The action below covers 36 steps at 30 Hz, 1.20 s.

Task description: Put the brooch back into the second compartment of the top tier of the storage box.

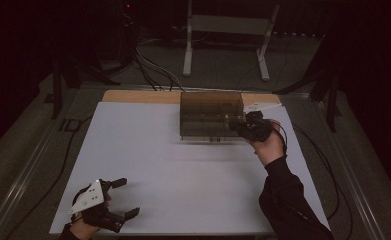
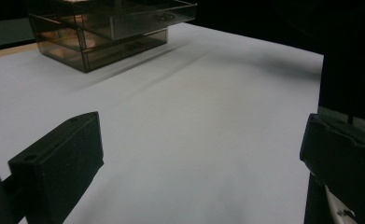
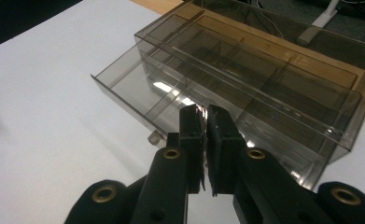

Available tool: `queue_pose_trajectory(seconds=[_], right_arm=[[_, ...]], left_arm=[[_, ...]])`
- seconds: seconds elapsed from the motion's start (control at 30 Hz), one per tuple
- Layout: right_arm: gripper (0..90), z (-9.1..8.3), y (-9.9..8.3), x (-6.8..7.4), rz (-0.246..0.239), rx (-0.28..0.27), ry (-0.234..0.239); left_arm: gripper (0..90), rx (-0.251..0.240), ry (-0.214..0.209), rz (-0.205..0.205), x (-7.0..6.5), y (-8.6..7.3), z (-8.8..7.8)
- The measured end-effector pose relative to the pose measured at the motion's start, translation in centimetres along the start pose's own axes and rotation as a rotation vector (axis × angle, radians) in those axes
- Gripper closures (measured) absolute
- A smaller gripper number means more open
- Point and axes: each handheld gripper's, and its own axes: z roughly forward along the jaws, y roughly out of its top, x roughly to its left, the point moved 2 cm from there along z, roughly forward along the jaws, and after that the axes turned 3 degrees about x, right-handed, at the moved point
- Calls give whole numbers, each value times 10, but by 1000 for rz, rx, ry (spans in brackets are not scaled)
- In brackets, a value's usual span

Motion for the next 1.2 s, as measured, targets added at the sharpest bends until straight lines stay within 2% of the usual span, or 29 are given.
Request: queue_pose_trajectory(seconds=[0.53, 1.2], right_arm=[[856, 24, 12, 4, 6, 27, 22], [855, 62, 13, -5, 47, 87, 37]], left_arm=[[5, -4, 1, -2, 0, 0, -1], [5, -3, 0, -2, 0, 0, 0]])
